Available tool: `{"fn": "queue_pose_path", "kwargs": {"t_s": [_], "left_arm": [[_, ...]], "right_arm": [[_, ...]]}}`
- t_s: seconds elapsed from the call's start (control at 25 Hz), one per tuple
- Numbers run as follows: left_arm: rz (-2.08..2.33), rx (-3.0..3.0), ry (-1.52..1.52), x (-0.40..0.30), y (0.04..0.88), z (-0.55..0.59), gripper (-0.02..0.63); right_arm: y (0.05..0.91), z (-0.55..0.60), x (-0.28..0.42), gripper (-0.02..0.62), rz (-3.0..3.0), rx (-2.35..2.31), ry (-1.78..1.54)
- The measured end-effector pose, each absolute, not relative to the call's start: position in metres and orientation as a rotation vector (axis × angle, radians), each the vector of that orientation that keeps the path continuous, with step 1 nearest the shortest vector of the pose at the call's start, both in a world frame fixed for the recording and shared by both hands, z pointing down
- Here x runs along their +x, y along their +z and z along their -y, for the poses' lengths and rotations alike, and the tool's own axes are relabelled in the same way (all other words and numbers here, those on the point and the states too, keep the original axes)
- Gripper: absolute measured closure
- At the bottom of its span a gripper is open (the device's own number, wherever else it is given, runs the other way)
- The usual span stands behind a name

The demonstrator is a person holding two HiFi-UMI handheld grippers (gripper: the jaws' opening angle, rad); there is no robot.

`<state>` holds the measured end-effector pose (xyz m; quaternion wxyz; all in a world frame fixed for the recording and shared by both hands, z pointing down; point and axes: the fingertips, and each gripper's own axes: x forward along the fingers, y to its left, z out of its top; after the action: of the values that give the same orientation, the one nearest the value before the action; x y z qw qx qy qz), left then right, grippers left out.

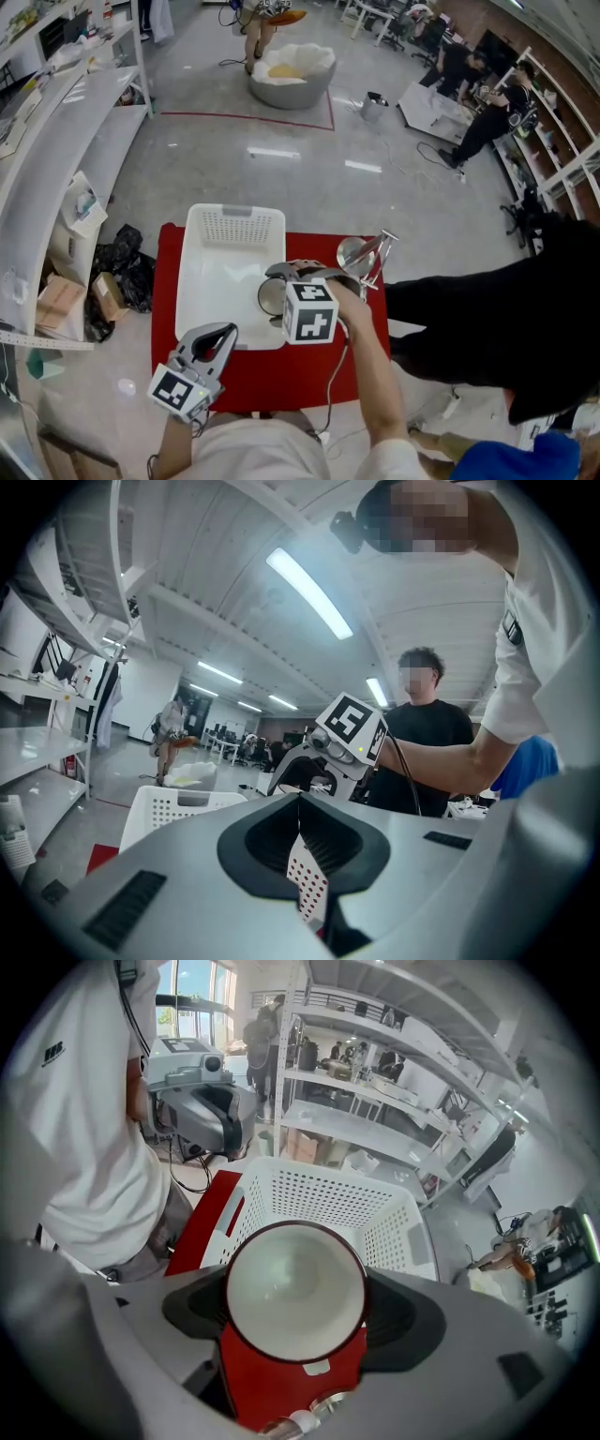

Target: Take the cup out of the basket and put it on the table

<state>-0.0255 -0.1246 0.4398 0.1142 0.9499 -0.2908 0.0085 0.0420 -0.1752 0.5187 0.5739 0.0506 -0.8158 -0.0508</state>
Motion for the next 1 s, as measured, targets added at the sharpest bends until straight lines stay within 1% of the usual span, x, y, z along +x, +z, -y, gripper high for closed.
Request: {"fn": "queue_pose_path", "kwargs": {"t_s": [1.0], "left_arm": [[0.572,2.887,0.061,0.064,0.445,0.096,0.595]], "right_arm": [[0.51,0.116,0.127,0.184,1.929,0.324,0.012]]}}
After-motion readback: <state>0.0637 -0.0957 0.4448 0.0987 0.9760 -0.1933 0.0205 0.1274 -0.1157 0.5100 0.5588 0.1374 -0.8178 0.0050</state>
